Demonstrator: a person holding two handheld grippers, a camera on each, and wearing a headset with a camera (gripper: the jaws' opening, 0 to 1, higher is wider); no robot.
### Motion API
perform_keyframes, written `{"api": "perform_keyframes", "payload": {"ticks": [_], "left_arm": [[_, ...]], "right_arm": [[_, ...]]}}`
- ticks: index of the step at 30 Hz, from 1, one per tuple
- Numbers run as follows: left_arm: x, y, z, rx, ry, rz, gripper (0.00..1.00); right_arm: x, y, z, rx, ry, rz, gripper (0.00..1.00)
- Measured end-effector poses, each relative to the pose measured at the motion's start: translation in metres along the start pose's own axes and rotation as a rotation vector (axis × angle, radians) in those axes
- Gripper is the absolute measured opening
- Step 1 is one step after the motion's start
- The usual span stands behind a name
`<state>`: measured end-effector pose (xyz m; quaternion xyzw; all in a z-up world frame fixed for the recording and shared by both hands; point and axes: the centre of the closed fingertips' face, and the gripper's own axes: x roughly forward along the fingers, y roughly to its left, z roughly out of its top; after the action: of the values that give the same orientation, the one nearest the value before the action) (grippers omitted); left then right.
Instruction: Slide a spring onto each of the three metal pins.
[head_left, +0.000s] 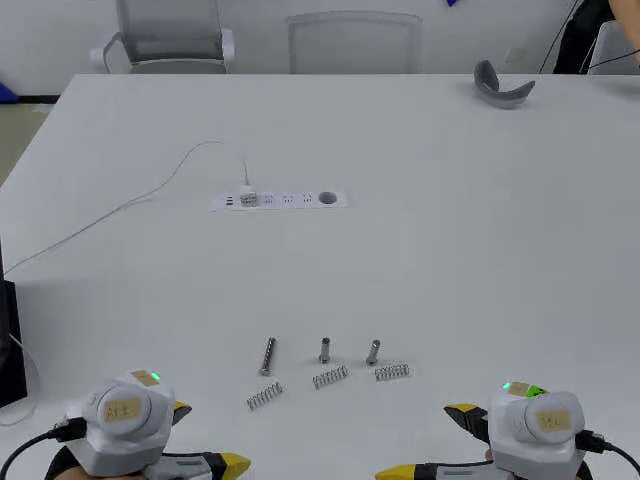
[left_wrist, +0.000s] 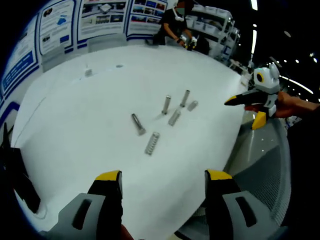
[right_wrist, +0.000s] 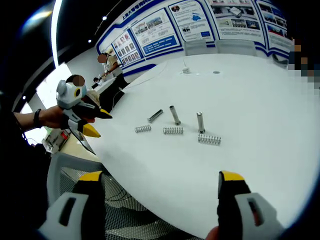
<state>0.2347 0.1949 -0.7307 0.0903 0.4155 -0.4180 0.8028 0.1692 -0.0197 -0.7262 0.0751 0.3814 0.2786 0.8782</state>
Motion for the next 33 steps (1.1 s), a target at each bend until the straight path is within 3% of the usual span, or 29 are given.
{"api": "perform_keyframes", "payload": {"ticks": [5,7,14,26,33], "left_arm": [[0.006,0.002,0.014,0.025,-0.011,-0.024,0.64],[0.011,0.003,0.016,0.024,0.006,-0.041,0.65],[0.025,0.007,0.033,0.029,0.001,-0.066,0.68],[0.053,0.029,0.055,-0.091,-0.01,-0.052,0.71],[0.066,0.034,0.062,-0.134,-0.014,-0.054,0.71]], "right_arm": [[0.0,0.0,0.0,0.01,-0.005,-0.003,0.95],[0.0,-0.001,0.0,0.016,-0.008,-0.004,0.95],[-0.001,-0.002,-0.005,0.033,-0.004,-0.008,0.95],[0.0,-0.006,-0.003,0.042,-0.013,-0.018,0.95],[0.002,-0.007,0.0,0.061,-0.016,-0.01,0.95]]}}
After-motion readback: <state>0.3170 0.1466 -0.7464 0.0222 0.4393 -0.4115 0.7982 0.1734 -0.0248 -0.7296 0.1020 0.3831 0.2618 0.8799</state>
